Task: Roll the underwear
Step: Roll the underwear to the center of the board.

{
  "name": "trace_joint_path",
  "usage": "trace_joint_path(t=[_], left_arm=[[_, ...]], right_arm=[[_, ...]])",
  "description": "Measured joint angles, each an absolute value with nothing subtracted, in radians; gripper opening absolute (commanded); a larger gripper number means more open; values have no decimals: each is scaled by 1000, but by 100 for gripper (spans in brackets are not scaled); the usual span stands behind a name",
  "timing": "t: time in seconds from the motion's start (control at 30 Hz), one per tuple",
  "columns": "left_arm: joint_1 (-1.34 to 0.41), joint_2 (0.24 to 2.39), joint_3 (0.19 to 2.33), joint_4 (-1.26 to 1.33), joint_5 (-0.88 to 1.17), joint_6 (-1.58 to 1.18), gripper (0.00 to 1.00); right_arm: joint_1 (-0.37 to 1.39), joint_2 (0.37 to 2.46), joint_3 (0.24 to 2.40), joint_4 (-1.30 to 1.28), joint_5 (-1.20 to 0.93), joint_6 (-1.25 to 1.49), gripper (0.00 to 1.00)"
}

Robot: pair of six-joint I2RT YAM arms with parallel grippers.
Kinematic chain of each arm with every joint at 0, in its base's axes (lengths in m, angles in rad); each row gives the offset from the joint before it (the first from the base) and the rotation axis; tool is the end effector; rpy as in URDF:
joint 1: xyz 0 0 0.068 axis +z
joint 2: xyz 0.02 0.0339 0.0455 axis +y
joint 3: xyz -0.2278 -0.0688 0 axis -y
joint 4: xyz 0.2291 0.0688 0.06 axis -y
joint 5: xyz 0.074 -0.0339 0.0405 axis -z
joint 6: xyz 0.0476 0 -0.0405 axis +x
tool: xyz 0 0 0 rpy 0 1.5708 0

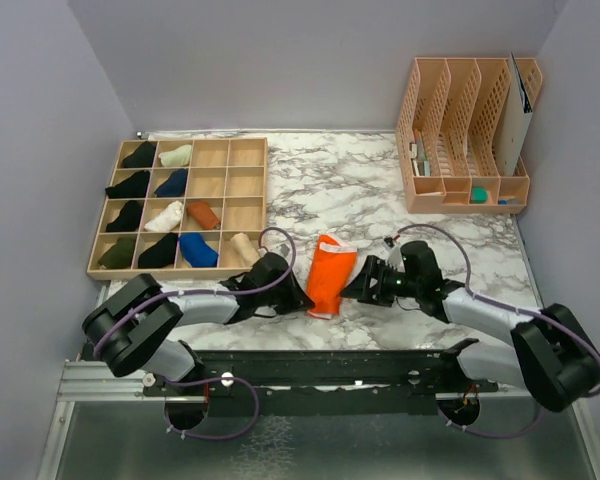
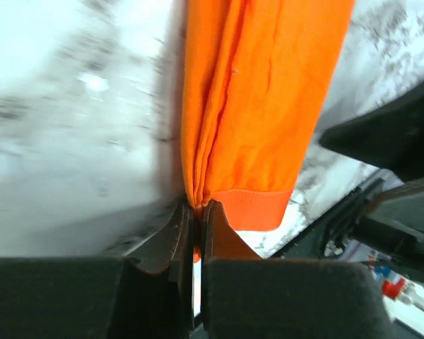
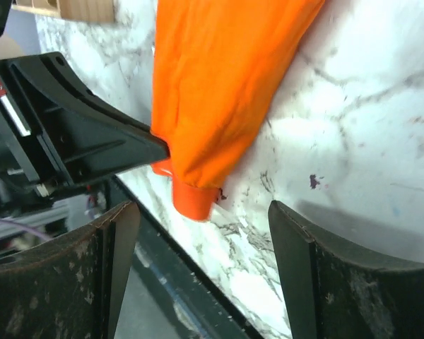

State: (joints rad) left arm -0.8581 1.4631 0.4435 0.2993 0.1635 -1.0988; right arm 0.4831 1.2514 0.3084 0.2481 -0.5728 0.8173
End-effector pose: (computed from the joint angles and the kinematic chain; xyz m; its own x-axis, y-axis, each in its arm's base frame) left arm 0.1625 -0.1999 0.0964 -0.9322 -0.2653 -0.2461 -0.0084 0.6957 -0.7182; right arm 0.1821 0.1247 0.1066 -0.9415 0.1982 -0.2724 -0.1058 0.5938 0.7976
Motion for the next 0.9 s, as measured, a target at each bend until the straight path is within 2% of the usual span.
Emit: trace_joint_path(t=[0.27, 0.47, 0.53, 0.67, 0.9], left_arm=[[-664, 1360, 456, 80, 256, -886, 0], [-643, 1409, 507, 12, 407, -738, 0], [-641, 1438, 521, 12, 472, -698, 0], [-640, 1469, 540, -10, 544, -636, 0], [-585, 1506, 594, -99, 598, -551, 0]], right_arm=[[511, 1035, 368, 98, -413, 518, 75], [641, 898, 353, 246, -353, 203, 65], [709, 908, 364, 260, -346, 40, 60], [810, 1004, 430, 188, -332, -323, 59], [919, 1029, 406, 142, -333, -682, 52]])
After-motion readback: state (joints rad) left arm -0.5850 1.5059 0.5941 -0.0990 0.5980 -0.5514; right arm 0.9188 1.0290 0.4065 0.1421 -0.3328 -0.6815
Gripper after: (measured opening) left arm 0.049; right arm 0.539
